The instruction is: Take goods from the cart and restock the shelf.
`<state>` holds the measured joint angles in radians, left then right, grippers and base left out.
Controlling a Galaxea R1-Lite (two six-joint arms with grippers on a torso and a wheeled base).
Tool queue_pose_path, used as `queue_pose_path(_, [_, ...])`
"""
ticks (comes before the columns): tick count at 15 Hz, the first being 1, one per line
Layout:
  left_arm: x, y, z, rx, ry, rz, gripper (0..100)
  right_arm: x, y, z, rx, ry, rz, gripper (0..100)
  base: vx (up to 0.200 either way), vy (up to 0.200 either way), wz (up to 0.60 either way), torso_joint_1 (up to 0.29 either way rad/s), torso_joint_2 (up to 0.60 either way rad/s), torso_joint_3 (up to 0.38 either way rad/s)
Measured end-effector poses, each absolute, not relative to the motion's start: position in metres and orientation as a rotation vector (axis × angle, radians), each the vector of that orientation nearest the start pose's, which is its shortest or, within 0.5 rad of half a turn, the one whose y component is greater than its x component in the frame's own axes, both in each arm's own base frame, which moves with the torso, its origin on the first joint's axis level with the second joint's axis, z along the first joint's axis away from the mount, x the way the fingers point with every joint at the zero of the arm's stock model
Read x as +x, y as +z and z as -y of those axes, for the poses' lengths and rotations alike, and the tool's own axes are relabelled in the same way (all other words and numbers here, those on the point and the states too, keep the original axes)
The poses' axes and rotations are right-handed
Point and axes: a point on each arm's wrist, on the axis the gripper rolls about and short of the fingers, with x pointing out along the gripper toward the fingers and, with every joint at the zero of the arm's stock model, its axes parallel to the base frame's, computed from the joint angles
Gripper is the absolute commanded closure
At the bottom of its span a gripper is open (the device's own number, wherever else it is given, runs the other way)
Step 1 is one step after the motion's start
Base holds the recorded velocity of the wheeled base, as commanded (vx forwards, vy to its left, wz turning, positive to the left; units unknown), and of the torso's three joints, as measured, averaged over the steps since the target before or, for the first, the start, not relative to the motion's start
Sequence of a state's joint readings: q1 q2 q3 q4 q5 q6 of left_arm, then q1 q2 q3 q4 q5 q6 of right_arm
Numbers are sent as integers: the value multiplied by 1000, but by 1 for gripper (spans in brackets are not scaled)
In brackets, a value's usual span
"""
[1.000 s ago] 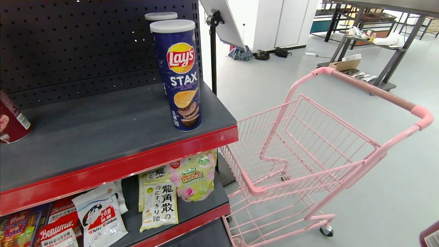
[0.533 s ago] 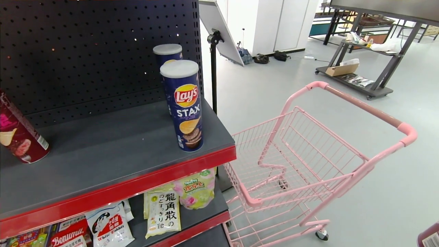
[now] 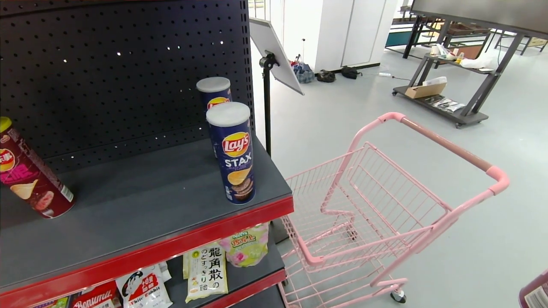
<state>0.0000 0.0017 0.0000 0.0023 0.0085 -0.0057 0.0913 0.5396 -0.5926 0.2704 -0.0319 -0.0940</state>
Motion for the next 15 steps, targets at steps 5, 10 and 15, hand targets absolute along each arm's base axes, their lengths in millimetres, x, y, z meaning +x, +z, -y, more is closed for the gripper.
queue_pose_path(5, [-23, 75, 0, -6, 8, -5, 0, 16, 216, -1, -118, 66, -230, 100, 0, 0, 480, 2, -4, -1])
queue_pose_path(10, [-23, 75, 0, -6, 9, -5, 0, 17, 215, -1, -118, 72, -234, 100, 0, 0, 600, 7, 2, -2])
queue_pose_path(15, [-23, 75, 0, -6, 9, -5, 0, 12, 209, -1, -135, 80, -226, 100, 0, 80, 0, 1, 0, 2])
